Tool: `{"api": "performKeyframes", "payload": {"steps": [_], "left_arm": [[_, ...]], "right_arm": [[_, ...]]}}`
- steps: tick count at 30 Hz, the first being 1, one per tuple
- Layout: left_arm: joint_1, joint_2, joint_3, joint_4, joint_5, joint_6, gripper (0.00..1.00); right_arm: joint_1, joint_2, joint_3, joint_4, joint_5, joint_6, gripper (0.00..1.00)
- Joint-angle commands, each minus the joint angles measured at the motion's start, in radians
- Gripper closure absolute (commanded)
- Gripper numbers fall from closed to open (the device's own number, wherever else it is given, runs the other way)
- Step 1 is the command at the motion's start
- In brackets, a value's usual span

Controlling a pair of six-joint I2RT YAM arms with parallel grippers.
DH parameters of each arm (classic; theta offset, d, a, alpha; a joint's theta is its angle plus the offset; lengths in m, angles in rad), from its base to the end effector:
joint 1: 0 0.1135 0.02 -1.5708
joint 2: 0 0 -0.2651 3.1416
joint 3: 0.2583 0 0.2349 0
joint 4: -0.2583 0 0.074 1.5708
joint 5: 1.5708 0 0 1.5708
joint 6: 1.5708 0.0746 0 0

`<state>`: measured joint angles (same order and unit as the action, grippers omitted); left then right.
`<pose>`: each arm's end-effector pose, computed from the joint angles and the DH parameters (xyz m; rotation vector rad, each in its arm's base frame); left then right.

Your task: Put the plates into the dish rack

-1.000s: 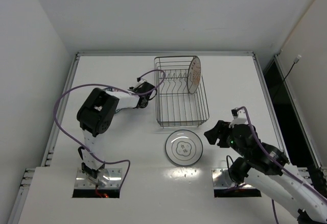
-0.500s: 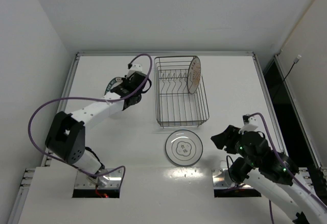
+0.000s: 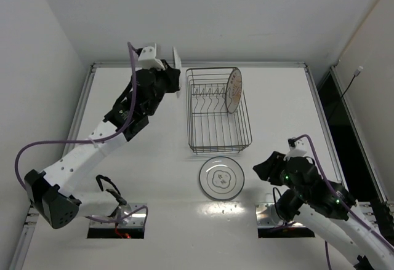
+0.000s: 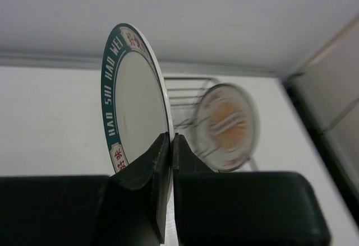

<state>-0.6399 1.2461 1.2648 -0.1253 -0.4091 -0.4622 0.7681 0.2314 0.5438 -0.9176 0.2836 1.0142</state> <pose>0.2608 -0.1571 0.4138 -0.1613 1.6843 -0.4887 0.0716 0.0401 0.2183 0.4398 2.1950 0.7099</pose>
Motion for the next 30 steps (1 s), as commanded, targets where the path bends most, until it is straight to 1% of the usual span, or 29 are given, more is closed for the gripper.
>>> {"api": "performKeyframes", "payload": {"steps": [1,2,3,4,7,8,9,10,11,13,14,18,23,27,30], "left_arm": [[-0.026,0.009,-0.056,0.361,0.237,-0.172,1.0],[-0.026,0.03,-0.076,0.418,0.263,-0.194,1.0],[-0.026,0.045,-0.093,0.525,0.273,-0.213,1.0],[-0.038,0.064,-0.103,0.564,0.273,-0.239,1.0],[-0.062,0.142,-0.104,0.679,0.285,-0.25,1.0],[-0.073,0.157,-0.126,0.714,0.285,-0.262,1.0],[-0.073,0.176,-0.136,0.752,0.305,-0.279,1.0],[-0.073,0.215,-0.136,0.83,0.315,-0.298,1.0],[-0.073,0.239,-0.146,0.866,0.328,-0.34,1.0],[-0.073,0.288,-0.147,0.946,0.371,-0.368,1.0],[-0.073,0.327,-0.147,0.96,0.38,-0.386,1.0],[-0.073,0.383,-0.137,0.974,0.356,-0.398,1.0],[-0.064,0.438,-0.137,0.984,0.346,-0.408,1.0],[-0.055,0.498,-0.137,1.004,0.346,-0.429,1.0],[-0.055,0.545,-0.096,0.995,0.346,-0.429,1.0]], "right_arm": [[-0.003,-0.01,-0.015,0.017,0.008,0.015,0.58],[-0.003,-0.02,-0.015,0.017,0.008,0.024,0.58],[-0.003,-0.02,-0.015,0.017,0.008,0.024,0.58],[-0.003,-0.035,-0.015,0.008,0.008,0.024,0.58],[-0.003,-0.06,-0.033,-0.003,0.019,0.035,0.57],[-0.003,-0.075,-0.033,-0.003,0.019,0.035,0.56],[-0.003,-0.075,-0.044,-0.003,0.019,0.035,0.56],[-0.003,-0.075,-0.044,0.006,0.019,0.035,0.56],[-0.003,-0.075,-0.044,0.006,0.019,0.035,0.56],[-0.003,-0.075,-0.044,0.006,0.009,0.035,0.56],[-0.003,-0.063,-0.044,0.006,0.009,0.035,0.56],[-0.003,-0.053,-0.044,0.006,0.009,0.026,0.55],[-0.003,-0.086,-0.044,0.006,0.009,0.037,0.55],[-0.003,-0.118,-0.044,-0.013,0.019,0.046,0.52],[-0.003,-0.129,-0.053,-0.013,0.028,0.046,0.52]]}}
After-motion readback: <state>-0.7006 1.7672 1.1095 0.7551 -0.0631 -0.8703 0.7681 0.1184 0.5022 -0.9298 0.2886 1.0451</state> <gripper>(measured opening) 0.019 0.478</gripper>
